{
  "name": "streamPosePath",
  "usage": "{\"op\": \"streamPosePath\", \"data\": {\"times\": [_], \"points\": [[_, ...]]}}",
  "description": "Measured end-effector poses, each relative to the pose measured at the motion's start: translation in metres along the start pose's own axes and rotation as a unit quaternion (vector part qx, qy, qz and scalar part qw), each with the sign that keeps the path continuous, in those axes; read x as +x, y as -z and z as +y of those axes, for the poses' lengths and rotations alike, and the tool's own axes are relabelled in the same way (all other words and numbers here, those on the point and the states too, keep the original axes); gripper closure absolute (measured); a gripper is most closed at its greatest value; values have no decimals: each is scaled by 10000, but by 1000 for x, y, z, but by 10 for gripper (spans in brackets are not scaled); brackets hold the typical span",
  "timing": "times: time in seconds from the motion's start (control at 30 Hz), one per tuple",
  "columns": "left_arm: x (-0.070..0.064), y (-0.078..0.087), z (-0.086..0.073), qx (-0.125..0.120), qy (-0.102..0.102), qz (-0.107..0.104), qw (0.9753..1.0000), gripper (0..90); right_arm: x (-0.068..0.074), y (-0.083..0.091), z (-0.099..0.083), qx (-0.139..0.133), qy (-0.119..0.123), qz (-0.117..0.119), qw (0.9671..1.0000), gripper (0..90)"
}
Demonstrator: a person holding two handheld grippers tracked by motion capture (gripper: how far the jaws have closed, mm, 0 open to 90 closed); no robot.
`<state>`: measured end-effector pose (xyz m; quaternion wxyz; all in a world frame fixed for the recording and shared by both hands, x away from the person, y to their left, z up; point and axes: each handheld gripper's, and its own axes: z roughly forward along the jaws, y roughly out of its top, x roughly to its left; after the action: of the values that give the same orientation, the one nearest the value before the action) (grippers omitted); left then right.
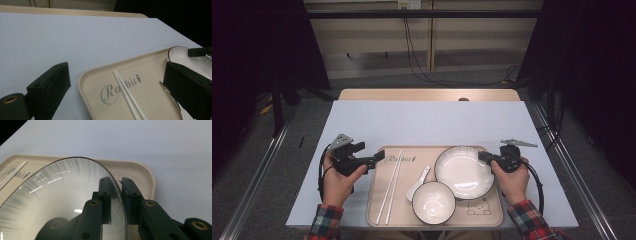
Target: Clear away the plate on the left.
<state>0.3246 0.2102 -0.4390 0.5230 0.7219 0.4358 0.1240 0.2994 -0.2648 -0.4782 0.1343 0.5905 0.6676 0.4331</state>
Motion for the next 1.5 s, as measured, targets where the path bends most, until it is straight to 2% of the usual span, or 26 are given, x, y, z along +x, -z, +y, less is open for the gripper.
{"op": "streamPosePath", "data": {"times": [0.1,0.57,0.83,1.03,1.3,1.33,1.5], "points": [[0,0,0,-1,2,-13,10000,71,0,-2,-1,42,87,-43,9999,799],[0,0,-1,-5,18,-15,10000,71,2,-2,-1,41,130,-38,9999,802],[3,3,-2,-12,56,18,10000,71,4,-2,-1,0,212,-93,9997,765],[6,5,-4,1,76,25,10000,70,4,-2,1,-99,177,-54,9998,708],[6,7,-5,-5,96,32,9999,70,6,0,4,-307,250,29,9992,598],[6,7,-5,-22,110,35,9999,69,6,0,4,-360,244,27,9991,564],[7,7,-4,-11,99,25,9999,69,6,1,5,-439,259,33,9987,515]]}}
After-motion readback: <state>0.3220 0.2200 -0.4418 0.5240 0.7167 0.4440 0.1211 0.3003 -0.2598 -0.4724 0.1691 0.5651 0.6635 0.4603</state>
